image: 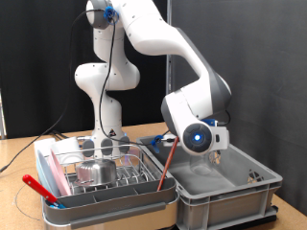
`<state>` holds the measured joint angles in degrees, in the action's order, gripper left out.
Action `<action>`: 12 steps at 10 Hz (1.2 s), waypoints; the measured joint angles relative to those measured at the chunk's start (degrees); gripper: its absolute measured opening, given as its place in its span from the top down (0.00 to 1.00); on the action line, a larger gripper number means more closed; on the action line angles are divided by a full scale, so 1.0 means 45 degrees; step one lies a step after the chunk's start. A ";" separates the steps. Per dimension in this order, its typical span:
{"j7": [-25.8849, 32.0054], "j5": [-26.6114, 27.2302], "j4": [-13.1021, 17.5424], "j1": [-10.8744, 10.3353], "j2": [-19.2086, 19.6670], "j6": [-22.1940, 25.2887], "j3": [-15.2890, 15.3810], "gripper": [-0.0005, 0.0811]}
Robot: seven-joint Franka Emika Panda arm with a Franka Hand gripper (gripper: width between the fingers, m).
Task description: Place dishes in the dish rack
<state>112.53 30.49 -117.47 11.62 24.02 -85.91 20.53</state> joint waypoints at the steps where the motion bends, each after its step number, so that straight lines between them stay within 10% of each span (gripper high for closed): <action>1: 0.0001 -0.0027 -0.0003 0.0004 0.0139 -0.0008 -0.0064 0.01; 12: 0.0124 -0.0155 0.0111 -0.0539 0.1480 -0.1150 0.0303 0.01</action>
<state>113.09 29.79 -116.97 9.19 30.68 -91.09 21.89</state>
